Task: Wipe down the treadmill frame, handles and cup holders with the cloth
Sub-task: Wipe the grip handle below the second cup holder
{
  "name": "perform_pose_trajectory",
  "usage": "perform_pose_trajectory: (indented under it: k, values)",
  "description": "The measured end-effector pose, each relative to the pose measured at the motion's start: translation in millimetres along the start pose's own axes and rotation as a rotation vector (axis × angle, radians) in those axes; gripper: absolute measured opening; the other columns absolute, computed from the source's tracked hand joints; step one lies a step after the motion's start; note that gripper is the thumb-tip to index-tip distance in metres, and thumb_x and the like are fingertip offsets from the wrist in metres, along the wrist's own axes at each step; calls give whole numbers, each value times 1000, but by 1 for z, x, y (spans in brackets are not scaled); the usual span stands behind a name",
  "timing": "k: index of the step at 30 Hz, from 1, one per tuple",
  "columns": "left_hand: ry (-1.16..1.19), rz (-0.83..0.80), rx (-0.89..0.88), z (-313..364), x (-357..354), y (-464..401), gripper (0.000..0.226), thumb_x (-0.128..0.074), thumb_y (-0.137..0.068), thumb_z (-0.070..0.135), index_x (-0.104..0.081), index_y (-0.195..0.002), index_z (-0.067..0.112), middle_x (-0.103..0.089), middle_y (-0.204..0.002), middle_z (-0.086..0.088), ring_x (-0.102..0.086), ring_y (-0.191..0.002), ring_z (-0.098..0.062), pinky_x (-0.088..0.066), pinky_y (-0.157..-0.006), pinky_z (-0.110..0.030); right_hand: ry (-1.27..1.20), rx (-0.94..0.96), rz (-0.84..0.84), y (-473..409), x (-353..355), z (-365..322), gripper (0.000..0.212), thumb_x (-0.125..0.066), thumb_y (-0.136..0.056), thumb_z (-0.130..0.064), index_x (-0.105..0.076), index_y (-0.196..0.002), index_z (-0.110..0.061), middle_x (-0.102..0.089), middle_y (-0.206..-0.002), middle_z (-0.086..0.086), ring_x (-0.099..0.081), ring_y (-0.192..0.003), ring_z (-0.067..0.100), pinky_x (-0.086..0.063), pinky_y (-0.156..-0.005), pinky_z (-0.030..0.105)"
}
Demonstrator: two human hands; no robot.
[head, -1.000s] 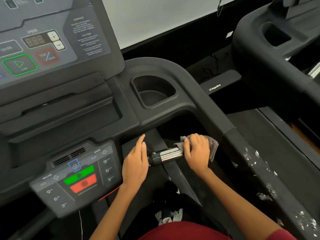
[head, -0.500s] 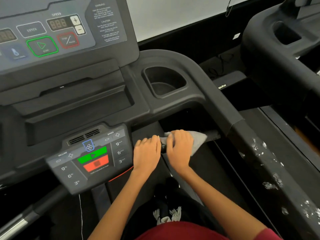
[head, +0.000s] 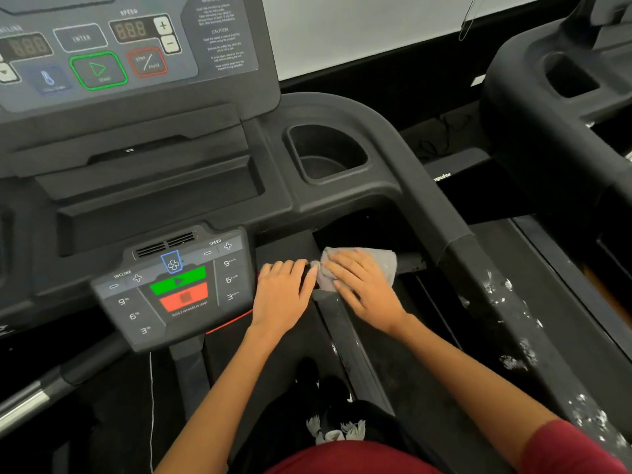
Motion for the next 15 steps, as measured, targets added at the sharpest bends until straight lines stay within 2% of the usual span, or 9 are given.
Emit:
perform_pose_trajectory:
  k: [5, 8, 11, 15]
  values:
    - [-6, 31, 12, 0, 4, -1, 37, -34, -96, 29, -66, -88, 13, -66, -71, -1, -60, -63, -21, -45, -65, -36, 202, -100, -2, 37, 24, 50, 48, -49, -98, -28, -39, -145, -26, -40, -150, 6, -28, -141, 33, -17, -116, 55]
    - [-3, 3, 36, 0, 3, 0, 39, -31, -97, 29, -66, -88, 13, -66, -71, -1, -60, -63, -21, -46, -67, -36, 247, -199, 24, 46, 22, 52, 65, -61, -92, -15, -31, -148, -29, -31, -154, 8, -19, -143, 40, -9, -116, 60]
    - [-2, -5, 58, -1, 1, -1, 40, -29, -97, 29, -66, -91, 14, -66, -72, 0, -60, -65, -21, -46, -68, -36, 127, -312, 86, 42, 13, 39, 74, -61, -88, -5, -26, -148, -29, -27, -155, 9, -9, -146, 40, 2, -117, 59]
    - [-4, 1, 67, -3, -1, -1, 40, -29, -97, 28, -66, -96, 13, -68, -75, -2, -62, -67, -23, -48, -69, -38, 6, -332, 122, 43, 3, 32, 78, -59, -86, 4, -25, -149, -26, -24, -157, 5, -1, -148, 33, 12, -117, 52]
Point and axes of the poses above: each hand's wrist, its own y-axis away from the middle knuckle, its own x-axis out of the back of the hand, z = x × y, the point moved 5 cm from there along -y, towards the middle knuckle
